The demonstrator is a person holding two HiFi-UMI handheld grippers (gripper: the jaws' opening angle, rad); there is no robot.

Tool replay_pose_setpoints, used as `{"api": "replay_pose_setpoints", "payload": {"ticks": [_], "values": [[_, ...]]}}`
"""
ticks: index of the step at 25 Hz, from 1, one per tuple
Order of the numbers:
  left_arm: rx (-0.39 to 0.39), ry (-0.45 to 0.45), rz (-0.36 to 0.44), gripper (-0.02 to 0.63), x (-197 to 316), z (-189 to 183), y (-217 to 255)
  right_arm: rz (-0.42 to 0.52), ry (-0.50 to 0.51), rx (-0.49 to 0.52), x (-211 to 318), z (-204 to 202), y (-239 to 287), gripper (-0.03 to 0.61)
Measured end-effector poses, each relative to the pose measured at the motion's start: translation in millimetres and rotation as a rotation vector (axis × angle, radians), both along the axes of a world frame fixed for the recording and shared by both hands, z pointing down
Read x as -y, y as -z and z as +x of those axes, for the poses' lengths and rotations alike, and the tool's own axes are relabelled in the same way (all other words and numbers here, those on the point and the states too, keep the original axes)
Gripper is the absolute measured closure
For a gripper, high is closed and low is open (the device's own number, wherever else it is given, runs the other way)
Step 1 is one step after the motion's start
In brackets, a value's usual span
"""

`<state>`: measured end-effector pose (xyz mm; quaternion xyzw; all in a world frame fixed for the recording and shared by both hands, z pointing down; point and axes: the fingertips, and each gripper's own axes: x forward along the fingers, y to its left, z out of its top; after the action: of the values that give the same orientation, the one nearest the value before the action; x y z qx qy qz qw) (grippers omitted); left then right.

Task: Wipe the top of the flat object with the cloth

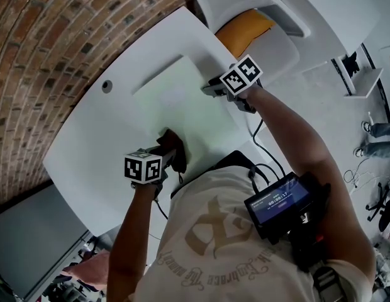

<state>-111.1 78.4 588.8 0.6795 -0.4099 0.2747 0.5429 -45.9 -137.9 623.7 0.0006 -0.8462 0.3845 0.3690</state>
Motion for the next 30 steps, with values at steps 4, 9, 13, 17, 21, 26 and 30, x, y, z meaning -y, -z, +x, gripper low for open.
{"api": "replay_pose_setpoints", "payload": {"ticks": [4,9,13,17,21,26,30], "values": [[0.052,-0.019,-0.022,0.537,-16.5,-14.8,1.4,0.007,-0.005,-0.002,-0.5,-0.5,0.1,0.397],[-0.054,-0.07,0.051,0.538,7.8,14.8,25.4,0.012,-0.011,-0.001,0.4,-1.0,0.3,0.397],[-0.14,-0.172,0.105,0.538,43.9,66.7,39.0,0.01,-0.012,-0.006,0.5,-0.4,-0.5,0.397],[-0.161,-0.326,0.126,0.538,68.6,123.6,38.3,0.007,-0.012,-0.008,0.0,-0.3,-0.5,0.396],[-0.152,-0.435,0.13,0.538,80.2,165.2,24.1,0.002,-0.015,-0.012,0.3,0.2,-0.5,0.396],[-0.183,-0.459,0.105,0.538,76.5,191.9,6.5,-0.005,-0.016,-0.019,-0.7,0.3,-1.8,0.394],[-0.164,-0.432,0.091,0.538,66.5,178.3,6.7,-0.001,-0.014,-0.03,-0.9,3.0,-2.4,0.394]]}}
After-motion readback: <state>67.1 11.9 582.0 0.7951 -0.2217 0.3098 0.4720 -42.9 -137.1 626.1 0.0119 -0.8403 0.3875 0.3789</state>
